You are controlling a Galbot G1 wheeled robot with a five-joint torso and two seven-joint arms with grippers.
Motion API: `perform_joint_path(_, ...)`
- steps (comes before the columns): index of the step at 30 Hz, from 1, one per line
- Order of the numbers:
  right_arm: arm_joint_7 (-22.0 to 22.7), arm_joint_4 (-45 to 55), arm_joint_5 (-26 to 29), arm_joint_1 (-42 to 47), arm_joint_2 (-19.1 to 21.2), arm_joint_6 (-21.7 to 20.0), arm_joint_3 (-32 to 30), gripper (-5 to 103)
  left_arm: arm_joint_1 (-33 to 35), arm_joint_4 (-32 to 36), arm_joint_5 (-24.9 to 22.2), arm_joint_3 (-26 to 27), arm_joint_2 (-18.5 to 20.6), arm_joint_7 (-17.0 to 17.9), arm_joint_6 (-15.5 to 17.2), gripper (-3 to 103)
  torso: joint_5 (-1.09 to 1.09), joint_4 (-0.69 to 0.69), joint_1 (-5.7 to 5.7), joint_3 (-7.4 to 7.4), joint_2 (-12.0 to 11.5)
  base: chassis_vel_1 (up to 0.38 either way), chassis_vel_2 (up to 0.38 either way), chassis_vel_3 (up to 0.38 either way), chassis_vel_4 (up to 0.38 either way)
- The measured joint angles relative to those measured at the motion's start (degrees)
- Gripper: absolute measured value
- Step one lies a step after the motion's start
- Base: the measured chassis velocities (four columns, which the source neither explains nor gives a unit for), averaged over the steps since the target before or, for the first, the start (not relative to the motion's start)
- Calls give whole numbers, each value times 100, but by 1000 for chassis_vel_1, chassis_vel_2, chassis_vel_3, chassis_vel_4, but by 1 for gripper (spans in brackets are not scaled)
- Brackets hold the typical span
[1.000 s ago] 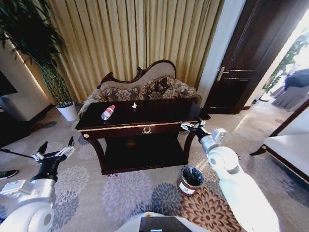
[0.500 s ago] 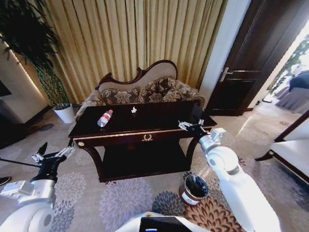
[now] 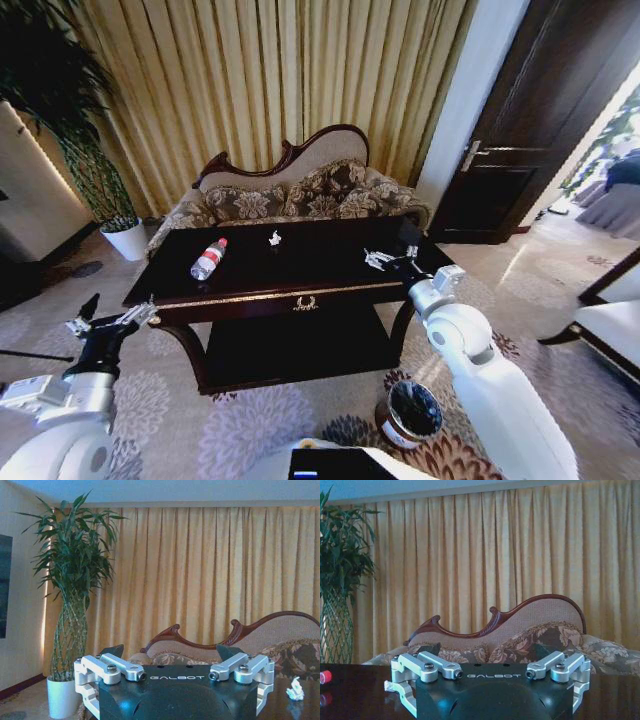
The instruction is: Move to the front of the table and place the trash on the table into the trash bin.
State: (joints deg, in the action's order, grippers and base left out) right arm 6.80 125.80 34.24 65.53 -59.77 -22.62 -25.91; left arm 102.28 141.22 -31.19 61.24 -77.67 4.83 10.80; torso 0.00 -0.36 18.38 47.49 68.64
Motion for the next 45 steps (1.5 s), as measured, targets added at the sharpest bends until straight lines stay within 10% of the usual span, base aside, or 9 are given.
perform_joint_path(28,1,215,687,-279,508,-286,-50,100,4,118,-953,760,598,609,418,100,0,-4,-1,0,0,-19,19,18,-18)
perform_joint_path(36,1,-554,1207,-1722,1057,-386,1210,100,243,206,-644,657,-73,575,396,100,0,-2,0,0,0,0,0,0,0)
perform_joint_path(45,0,-1317,1874,-3308,589,-586,2691,100,478,206,-249,820,-446,429,136,100,0,-1,-1,0,0,0,0,0,0)
